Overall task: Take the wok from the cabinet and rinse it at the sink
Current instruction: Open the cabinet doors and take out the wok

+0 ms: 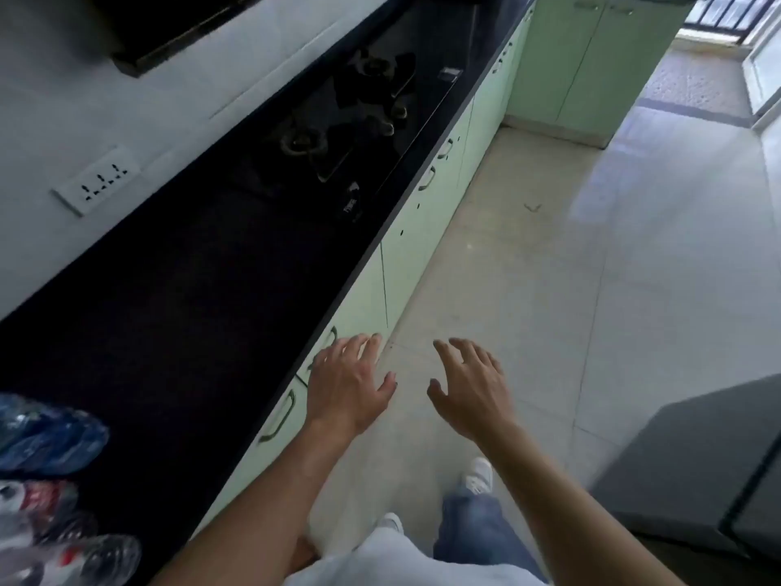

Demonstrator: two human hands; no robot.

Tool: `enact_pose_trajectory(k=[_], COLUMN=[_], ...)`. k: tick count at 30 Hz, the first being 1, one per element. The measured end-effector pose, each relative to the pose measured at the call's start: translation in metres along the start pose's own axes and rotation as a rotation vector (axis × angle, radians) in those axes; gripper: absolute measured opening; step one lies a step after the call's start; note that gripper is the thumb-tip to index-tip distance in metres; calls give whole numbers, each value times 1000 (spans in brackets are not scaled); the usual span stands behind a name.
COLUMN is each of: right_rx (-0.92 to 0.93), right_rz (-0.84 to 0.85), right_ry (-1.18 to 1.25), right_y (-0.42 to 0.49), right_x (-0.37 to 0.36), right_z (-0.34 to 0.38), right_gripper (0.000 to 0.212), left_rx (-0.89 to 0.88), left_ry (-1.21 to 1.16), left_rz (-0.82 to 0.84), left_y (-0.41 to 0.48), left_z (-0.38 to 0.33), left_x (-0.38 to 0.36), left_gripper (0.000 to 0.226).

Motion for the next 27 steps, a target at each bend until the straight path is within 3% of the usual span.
enact_pose_trajectory(k=[10,15,22,27], right_rx=[338,599,856,939], right_rz=[115,212,268,312], right_ry=[-89,-175,-233,-305], right_y=[125,169,174,156], right_x=[1,6,-15,-48], right_z=[16,39,76,88], right_gripper=[67,67,59,59], left_rx=[314,596,920,1016], left_ry=[7,0,-98,-149], left_rz=[-51,-43,21,68], left_y=[59,46,-12,-50], left_z=[42,50,27,25], left_x=[-2,0,-23,-55], left_gripper=[64,67,67,66])
Point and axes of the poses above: each hand's wrist, its own y-axis towards the middle knuckle, its own x-axis out of the back of the hand, z = x × y, the point moved 1 cm from there along y, towards the middle knuckle, and after that the axes turned 11 degrees about -x, right-handed, at the moved point
